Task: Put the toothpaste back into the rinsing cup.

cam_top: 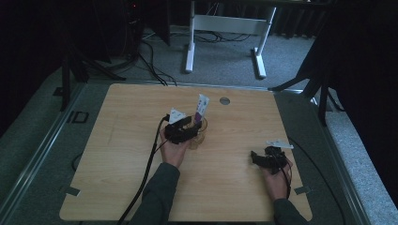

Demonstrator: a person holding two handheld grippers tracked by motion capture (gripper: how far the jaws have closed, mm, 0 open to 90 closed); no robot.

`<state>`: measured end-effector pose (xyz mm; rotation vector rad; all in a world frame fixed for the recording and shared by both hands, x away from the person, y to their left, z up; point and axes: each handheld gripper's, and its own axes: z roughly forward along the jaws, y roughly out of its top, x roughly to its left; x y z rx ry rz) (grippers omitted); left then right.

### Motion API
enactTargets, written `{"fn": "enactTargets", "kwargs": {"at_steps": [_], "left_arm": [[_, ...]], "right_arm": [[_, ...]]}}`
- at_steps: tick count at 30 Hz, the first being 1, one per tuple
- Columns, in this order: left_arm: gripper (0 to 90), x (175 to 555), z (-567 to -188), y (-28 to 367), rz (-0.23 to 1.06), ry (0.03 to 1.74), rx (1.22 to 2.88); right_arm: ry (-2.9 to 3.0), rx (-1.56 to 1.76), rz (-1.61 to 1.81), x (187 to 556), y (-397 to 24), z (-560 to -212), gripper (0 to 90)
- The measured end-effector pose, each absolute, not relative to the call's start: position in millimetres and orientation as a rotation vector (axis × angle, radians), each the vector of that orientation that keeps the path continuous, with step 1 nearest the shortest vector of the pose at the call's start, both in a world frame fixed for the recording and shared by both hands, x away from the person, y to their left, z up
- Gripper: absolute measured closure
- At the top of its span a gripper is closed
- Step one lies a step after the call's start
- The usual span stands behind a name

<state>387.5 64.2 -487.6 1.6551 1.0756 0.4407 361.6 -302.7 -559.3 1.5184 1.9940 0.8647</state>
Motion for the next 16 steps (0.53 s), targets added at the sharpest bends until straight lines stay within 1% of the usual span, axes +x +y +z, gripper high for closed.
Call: {"fn": "enactTargets", "kwargs": {"at_steps": [3,4,8,10,12,14,16], "left_arm": [[43.2,382.3,-484.7,70.4,0.442,1.073,1.643],[43.2,376.0,-482.0,77.5,0.461,1.078,1.648],[30.6,365.1,-484.1,91.5,0.568,1.122,1.709],[24.0,365.7,-491.6,101.1,0.604,1.193,1.735],[17.2,370.4,-502.8,113.3,0.590,1.280,1.771],[15.5,372.6,-515.8,126.5,0.590,1.360,1.797],[15.8,372.4,-526.7,139.8,0.608,1.415,1.807]], "right_arm": [[1.994,1.517,0.864,361.6,-302.7,-559.3,20.8],[1.995,1.517,0.864,361.6,-302.7,-559.4,20.8],[1.994,1.520,0.865,361.5,-302.6,-559.3,20.8],[1.995,1.518,0.864,361.5,-302.7,-559.3,20.8],[1.994,1.520,0.863,361.3,-302.6,-559.3,20.9],[1.994,1.520,0.862,360.9,-302.6,-559.3,20.8],[1.994,1.520,0.862,360.9,-302.6,-559.3,20.8]]}}
